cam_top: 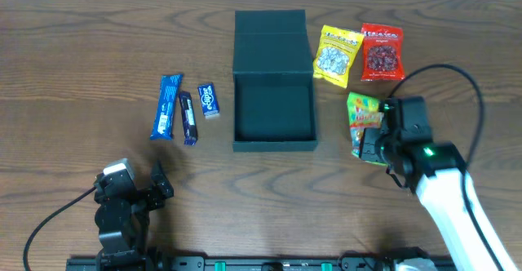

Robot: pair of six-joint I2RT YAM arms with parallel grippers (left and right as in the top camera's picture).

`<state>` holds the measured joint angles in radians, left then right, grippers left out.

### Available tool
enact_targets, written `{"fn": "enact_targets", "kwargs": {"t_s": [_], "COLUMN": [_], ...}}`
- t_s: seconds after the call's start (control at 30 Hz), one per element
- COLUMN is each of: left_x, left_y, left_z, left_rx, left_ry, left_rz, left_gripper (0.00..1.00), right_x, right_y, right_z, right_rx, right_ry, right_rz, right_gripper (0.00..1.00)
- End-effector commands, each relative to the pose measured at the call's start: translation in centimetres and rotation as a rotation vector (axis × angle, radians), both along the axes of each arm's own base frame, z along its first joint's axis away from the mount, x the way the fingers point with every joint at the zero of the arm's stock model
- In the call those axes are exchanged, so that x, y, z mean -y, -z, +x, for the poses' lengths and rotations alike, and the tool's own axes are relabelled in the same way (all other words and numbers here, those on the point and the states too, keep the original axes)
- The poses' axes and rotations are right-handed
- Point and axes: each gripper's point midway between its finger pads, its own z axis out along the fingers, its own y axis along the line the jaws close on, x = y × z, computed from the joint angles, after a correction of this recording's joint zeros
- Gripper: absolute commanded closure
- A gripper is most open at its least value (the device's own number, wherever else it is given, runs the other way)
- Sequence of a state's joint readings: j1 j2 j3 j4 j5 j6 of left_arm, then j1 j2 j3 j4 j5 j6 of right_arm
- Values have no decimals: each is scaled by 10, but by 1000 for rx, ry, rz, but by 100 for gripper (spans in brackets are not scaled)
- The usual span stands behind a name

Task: Pack container
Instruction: 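Reach the right gripper to the Haribo Worms bag and grasp it, then carry the Haribo bag left and lower it into the black box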

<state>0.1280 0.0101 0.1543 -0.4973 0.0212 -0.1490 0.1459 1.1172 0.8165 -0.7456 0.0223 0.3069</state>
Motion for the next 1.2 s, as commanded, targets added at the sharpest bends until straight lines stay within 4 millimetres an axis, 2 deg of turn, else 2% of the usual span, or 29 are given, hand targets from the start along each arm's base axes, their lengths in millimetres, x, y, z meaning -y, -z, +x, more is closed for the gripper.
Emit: {"fn": "enact_targets", "kwargs": {"t_s": [0.0,0.07,0.2,0.43,0.63,0.87,1.03,1.17], "left_x": [-1,-1,-1,-1,-1,-1,-1,-1], "left_y": [7,7,7,7,7,7,7,7], "left_z": [-1,-1,-1,0,0,0,-1,-1], "left_rx": [-15,-15,-15,-15,-15,-15,-15,-15], "left_ry": [3,3,3,3,3,3,3,3], "left_rz": [19,19,19,19,19,19,19,19], "left_gripper": [5,5,5,5,5,5,5,5], "right_x": [-9,-9,-11,-27,-57,-100,-142,-179], "right_y": [-52,-70,-86,-79,-82,-88,-71,-56], "right_z": [3,-3,-17,-37,-45,-32,-11,18], "right_rx": [166,232,278,207,197,234,213,282], "right_ry": [-15,-7,-3,-65,-185,-278,-232,-231], "right_rz": [76,99,144,216,264,302,320,280], "right_gripper": [99,99,99,98,98,98,99,99]}}
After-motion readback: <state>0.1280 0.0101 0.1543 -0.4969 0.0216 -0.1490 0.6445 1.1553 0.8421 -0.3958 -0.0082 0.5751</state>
